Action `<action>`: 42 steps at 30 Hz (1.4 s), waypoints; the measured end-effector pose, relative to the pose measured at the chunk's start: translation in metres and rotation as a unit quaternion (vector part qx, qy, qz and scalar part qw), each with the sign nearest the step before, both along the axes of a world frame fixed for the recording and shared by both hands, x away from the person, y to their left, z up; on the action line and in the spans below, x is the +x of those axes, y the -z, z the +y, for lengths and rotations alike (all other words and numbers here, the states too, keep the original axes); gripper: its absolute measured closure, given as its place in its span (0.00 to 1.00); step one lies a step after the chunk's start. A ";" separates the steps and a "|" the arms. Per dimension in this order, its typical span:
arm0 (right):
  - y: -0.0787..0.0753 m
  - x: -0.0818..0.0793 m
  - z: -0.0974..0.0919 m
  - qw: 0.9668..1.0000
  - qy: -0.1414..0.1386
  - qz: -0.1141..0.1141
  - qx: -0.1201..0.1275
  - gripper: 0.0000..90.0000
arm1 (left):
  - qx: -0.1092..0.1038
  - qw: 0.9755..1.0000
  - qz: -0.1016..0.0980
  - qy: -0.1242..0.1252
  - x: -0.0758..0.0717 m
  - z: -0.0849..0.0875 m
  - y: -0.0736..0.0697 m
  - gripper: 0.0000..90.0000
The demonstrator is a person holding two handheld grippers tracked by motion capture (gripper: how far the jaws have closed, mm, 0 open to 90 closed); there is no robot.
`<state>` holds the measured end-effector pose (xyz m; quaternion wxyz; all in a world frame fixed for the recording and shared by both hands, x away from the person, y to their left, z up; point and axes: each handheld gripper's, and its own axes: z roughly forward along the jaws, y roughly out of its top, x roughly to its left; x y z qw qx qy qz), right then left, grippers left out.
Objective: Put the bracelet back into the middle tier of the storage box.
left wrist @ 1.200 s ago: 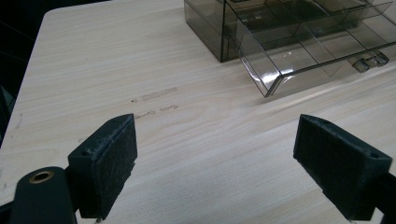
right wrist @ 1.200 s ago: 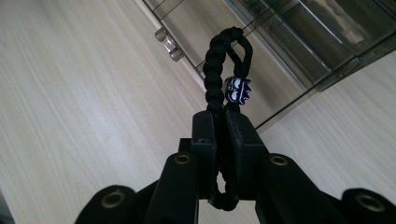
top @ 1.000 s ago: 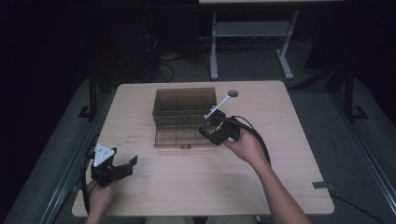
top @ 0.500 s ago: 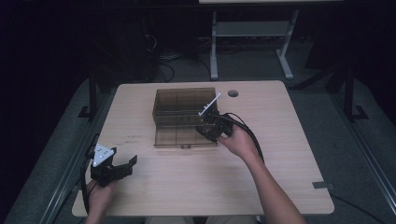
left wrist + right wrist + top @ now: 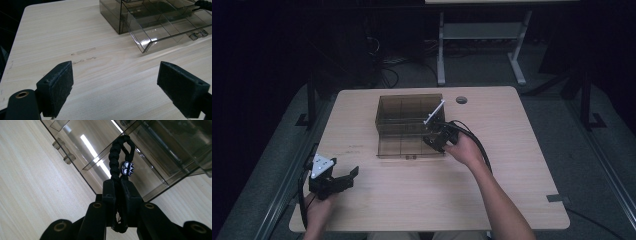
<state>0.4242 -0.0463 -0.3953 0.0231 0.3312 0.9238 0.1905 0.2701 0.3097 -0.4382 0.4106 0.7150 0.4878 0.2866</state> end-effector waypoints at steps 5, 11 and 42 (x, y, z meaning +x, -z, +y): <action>0.004 0.003 0.005 1.000 -0.003 0.010 -0.008 0.90 | -0.001 1.000 0.000 -0.002 0.000 0.002 0.000 0.15; 0.008 0.008 0.007 1.000 0.003 0.021 -0.014 0.90 | -0.003 1.000 -0.001 -0.002 0.000 0.001 0.000 0.15; 0.021 0.011 0.016 0.999 -0.007 0.013 -0.037 0.90 | -0.005 1.000 0.003 -0.002 0.003 0.001 0.001 0.15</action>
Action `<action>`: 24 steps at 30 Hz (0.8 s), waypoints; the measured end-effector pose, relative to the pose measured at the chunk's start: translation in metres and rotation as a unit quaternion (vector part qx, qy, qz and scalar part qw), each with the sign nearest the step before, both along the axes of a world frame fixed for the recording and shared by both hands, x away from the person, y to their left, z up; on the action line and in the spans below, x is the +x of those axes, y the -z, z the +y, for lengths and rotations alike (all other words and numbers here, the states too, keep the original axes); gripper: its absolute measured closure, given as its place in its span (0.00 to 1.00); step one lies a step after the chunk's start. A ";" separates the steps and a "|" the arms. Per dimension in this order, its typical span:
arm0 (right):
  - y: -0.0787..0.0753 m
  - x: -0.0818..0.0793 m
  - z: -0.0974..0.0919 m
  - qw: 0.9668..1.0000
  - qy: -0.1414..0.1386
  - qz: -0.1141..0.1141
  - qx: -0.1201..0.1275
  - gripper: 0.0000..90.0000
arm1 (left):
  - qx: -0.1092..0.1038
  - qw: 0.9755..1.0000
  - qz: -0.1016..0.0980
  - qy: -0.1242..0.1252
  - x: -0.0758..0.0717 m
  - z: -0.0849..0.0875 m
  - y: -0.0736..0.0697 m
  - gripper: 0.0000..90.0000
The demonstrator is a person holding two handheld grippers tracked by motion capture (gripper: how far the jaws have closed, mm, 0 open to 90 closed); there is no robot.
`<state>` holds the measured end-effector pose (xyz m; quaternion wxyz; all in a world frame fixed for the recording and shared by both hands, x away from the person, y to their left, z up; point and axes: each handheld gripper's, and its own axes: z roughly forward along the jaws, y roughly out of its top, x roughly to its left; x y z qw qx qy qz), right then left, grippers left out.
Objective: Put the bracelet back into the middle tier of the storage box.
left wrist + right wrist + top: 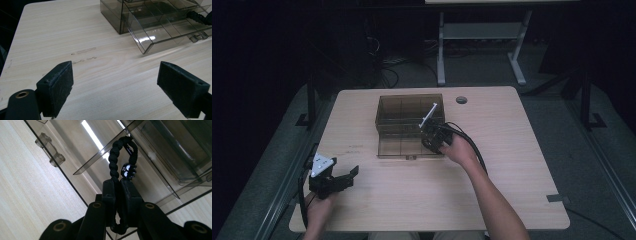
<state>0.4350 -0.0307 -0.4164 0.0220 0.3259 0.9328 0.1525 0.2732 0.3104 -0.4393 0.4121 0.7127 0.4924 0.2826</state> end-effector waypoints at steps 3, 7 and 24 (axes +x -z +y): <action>0.000 0.001 -0.001 1.000 0.002 0.003 0.004 0.90 | -0.003 1.000 0.000 -0.002 0.001 0.000 0.000 0.15; -0.001 0.000 -0.001 1.000 -0.002 -0.004 0.004 0.87 | 0.001 1.000 -0.001 0.001 0.001 -0.001 0.000 0.15; -0.016 -0.006 -0.007 0.999 0.004 -0.019 0.037 0.66 | 0.002 1.000 0.000 0.001 0.000 0.000 0.001 0.15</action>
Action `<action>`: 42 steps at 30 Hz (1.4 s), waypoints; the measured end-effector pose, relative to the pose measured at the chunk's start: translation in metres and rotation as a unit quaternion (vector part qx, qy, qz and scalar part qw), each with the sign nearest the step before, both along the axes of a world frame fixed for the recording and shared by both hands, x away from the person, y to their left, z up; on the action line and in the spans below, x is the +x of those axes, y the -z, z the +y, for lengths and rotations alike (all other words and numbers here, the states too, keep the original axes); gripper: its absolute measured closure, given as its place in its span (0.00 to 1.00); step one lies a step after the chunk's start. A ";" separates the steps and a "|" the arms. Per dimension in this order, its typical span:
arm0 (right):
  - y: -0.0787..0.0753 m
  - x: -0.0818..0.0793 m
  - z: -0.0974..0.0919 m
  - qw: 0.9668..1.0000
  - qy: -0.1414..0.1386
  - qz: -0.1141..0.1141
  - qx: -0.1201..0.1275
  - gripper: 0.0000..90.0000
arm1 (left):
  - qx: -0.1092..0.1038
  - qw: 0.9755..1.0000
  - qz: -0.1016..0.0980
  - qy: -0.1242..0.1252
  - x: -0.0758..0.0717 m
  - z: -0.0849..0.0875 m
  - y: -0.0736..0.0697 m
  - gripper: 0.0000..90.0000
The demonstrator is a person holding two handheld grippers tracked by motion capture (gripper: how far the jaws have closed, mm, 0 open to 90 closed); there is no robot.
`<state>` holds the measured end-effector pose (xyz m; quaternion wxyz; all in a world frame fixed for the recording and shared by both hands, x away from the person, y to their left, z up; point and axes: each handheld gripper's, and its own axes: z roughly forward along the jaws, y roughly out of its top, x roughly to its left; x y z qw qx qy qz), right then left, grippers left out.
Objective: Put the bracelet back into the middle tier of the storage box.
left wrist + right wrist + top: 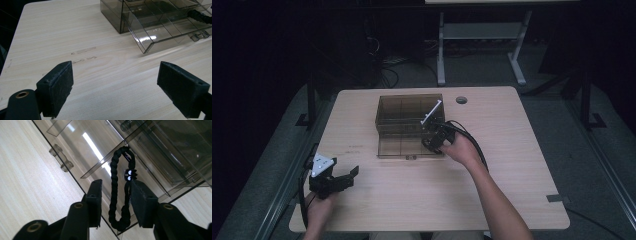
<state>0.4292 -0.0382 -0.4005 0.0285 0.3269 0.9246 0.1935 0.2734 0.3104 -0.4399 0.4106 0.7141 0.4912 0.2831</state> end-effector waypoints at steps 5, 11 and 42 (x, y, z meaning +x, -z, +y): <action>-0.004 -0.001 -0.003 1.000 0.004 0.000 0.011 0.60 | 0.000 1.000 -0.001 0.000 0.000 0.000 0.000 0.15; -0.009 -0.002 -0.007 1.000 0.005 0.001 0.030 0.53 | 0.001 1.000 0.000 0.000 -0.001 0.000 0.000 0.15; -0.029 -0.020 -0.031 0.996 0.017 -0.013 0.081 0.34 | 0.004 1.000 -0.001 0.000 -0.003 -0.002 0.000 0.15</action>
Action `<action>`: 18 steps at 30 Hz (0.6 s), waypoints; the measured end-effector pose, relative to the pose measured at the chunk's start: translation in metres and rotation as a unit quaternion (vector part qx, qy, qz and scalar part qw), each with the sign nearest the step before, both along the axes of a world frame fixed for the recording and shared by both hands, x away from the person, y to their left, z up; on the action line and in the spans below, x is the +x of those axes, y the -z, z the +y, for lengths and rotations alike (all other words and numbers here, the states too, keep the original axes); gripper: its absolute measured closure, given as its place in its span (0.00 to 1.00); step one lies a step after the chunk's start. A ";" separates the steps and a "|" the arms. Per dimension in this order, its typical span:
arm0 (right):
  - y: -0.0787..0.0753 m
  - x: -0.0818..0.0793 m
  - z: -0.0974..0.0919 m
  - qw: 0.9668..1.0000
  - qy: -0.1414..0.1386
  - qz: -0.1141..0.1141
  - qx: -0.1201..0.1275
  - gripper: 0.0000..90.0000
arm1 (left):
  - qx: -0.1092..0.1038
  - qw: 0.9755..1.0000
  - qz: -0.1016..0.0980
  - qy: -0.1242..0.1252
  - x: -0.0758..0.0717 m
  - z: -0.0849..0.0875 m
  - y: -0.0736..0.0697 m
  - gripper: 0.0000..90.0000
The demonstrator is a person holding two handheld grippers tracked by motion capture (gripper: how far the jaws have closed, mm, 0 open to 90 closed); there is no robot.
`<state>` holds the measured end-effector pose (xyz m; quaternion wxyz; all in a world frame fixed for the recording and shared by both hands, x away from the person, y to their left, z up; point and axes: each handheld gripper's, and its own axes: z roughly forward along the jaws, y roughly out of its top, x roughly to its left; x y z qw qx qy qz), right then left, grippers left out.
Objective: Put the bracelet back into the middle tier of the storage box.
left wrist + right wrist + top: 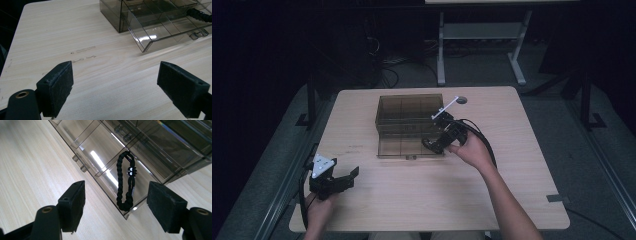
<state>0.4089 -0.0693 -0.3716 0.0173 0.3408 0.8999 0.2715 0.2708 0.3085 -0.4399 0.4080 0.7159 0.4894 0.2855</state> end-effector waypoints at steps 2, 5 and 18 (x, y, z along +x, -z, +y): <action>-0.001 -0.001 -0.002 1.000 0.000 -0.002 0.001 0.34 | 0.000 1.000 0.000 0.000 0.000 0.000 0.000 0.15; -0.003 -0.004 -0.004 1.000 0.001 -0.002 0.003 0.34 | 0.001 1.000 0.000 0.001 0.000 0.000 0.000 0.15; -0.007 -0.011 -0.016 1.000 0.002 -0.006 0.004 0.33 | 0.002 1.000 0.000 0.001 0.000 -0.001 0.001 0.15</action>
